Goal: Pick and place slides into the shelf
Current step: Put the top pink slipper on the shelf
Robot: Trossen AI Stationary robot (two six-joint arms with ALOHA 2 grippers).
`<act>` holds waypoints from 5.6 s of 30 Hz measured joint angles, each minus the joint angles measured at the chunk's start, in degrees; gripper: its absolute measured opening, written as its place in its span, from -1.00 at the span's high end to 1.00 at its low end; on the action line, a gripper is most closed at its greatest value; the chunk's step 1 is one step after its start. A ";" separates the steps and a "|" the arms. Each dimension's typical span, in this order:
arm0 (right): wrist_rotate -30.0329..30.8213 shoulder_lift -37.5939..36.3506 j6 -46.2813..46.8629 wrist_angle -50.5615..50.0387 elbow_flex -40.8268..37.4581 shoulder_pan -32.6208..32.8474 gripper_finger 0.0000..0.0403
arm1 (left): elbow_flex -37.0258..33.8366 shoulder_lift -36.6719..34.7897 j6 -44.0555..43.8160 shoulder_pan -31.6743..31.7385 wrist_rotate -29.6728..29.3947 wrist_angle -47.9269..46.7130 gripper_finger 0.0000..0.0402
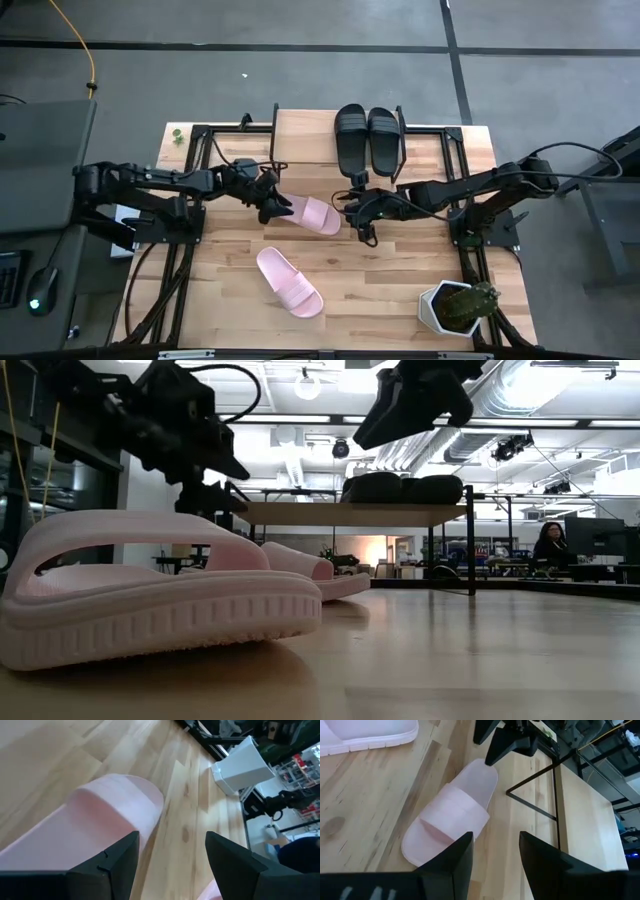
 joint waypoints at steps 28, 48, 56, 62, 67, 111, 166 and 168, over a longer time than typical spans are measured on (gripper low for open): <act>-0.31 -0.02 0.44 0.03 -0.02 0.00 0.25 | 0.00 14.38 -3.57 -1.85 -4.60 11.19 -0.08; -0.50 -0.04 0.65 0.10 -0.02 0.00 0.25 | 0.00 14.38 -4.21 -4.86 -7.92 14.14 -0.08; -0.57 -0.04 0.66 0.53 -0.03 -0.02 0.25 | 0.00 19.39 -5.24 -5.07 -7.38 16.84 -0.08; -0.63 -0.04 1.09 0.52 -0.02 -0.02 0.25 | 0.10 22.75 -6.35 -5.13 -4.81 23.28 -0.08; -0.63 -0.04 1.09 0.50 -0.04 -0.01 0.25 | 1.10 23.05 -6.48 -5.12 -4.81 23.26 -0.08; -0.68 -0.04 1.51 0.50 -0.04 -0.02 0.25 | 2.10 23.05 -3.09 -6.20 -6.34 21.92 0.90; 2.99 -0.04 3.35 -2.24 -0.04 -0.02 0.25 | 38.07 21.06 25.10 -12.56 0.91 -40.46 1.00; 4.96 -0.04 3.63 -2.25 -0.04 0.00 0.25 | 39.44 20.51 26.30 -12.56 0.82 -42.39 1.00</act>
